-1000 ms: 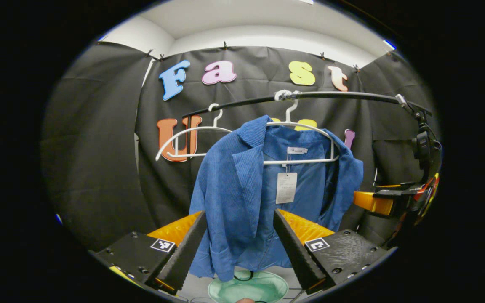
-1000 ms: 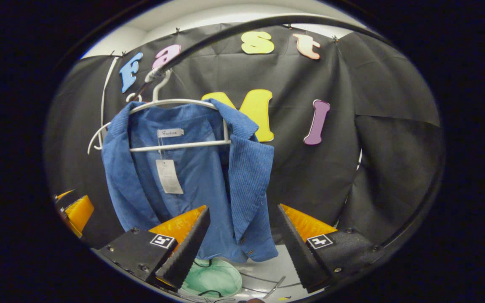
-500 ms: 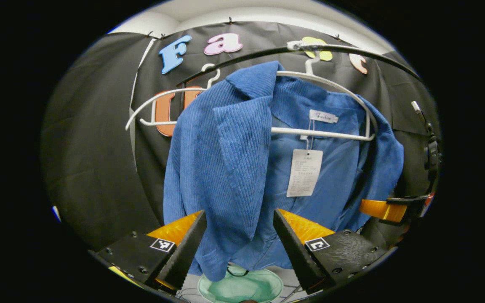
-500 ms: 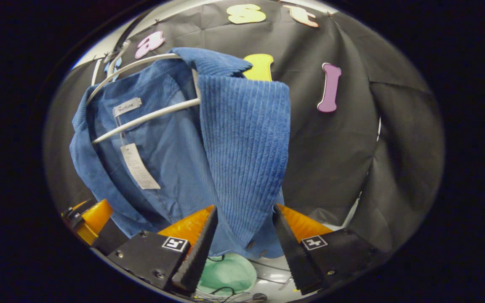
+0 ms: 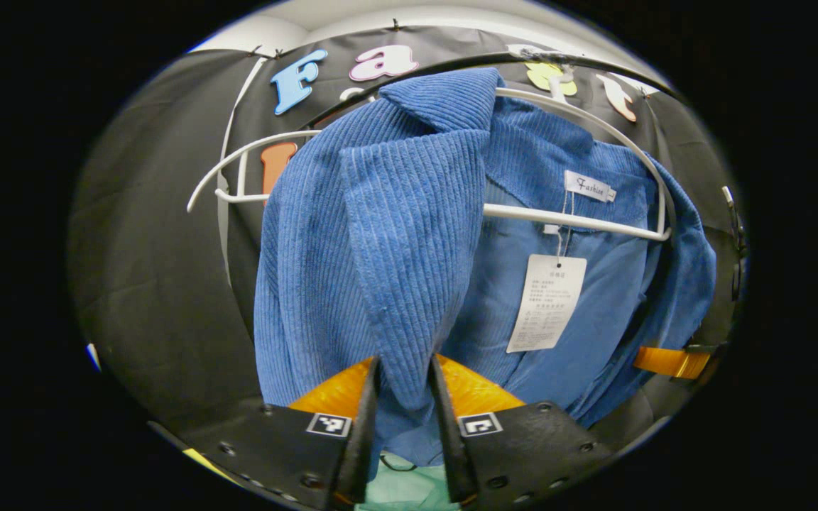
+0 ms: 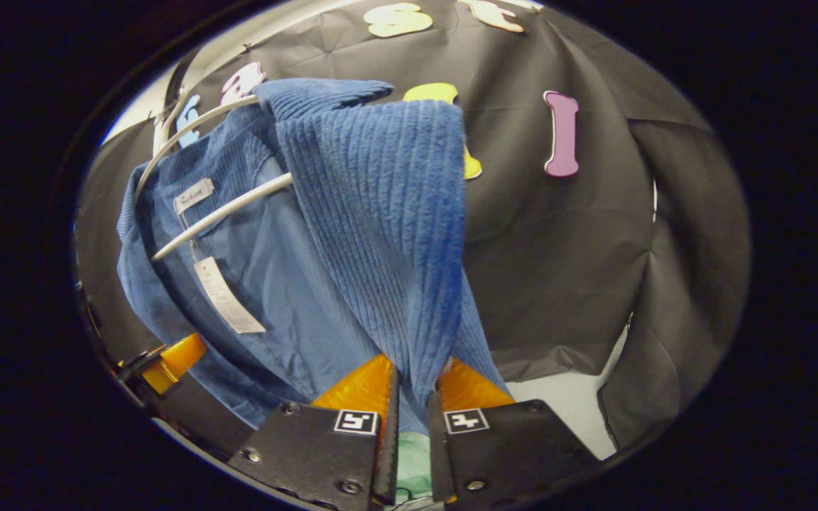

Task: Grasp the clothes on the hanger with both hands and then place them into the laundry hamper below.

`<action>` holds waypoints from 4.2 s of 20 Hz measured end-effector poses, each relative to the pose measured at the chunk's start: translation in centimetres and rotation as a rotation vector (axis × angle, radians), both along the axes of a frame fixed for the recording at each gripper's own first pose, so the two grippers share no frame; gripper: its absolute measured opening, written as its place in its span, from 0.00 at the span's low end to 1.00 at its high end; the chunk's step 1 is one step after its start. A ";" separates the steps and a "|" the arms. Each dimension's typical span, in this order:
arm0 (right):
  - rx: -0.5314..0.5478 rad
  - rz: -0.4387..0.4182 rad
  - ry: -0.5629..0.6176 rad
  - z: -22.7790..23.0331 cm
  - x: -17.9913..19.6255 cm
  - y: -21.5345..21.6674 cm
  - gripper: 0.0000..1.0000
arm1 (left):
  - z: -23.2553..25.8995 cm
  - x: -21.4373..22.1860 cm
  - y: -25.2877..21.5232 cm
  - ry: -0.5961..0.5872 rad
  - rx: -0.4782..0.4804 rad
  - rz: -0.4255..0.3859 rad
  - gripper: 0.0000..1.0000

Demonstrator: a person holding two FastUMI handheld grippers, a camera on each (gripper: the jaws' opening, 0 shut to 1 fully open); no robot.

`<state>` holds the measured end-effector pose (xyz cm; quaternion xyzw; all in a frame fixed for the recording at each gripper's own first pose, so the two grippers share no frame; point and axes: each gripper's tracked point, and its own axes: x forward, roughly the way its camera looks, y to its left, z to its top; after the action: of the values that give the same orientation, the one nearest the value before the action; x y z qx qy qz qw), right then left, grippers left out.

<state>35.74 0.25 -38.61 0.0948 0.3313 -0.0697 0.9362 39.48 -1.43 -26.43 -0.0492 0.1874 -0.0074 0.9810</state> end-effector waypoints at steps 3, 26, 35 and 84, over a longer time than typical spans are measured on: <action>0.019 0.022 -0.007 0.4 -0.1 -0.1 0.14 | -0.1 -0.3 0.2 0.005 -0.043 -0.006 0.05; 0.393 -0.096 -0.131 9.4 5.4 -6.9 0.07 | 12.9 -0.3 10.7 -0.086 -0.277 -0.023 0.01; 0.491 -0.151 -0.201 12.4 8.6 -10.2 0.07 | 16.9 2.5 16.4 -0.112 -0.299 0.029 0.01; 0.596 -0.021 0.293 -6.2 -6.0 9.7 0.05 | 0.6 -9.7 2.5 0.124 -0.267 -0.196 0.06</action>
<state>29.75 9.96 -44.77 0.3570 0.4672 0.0075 0.8088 29.78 1.05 -25.84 -0.1607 0.2491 -0.1248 0.9469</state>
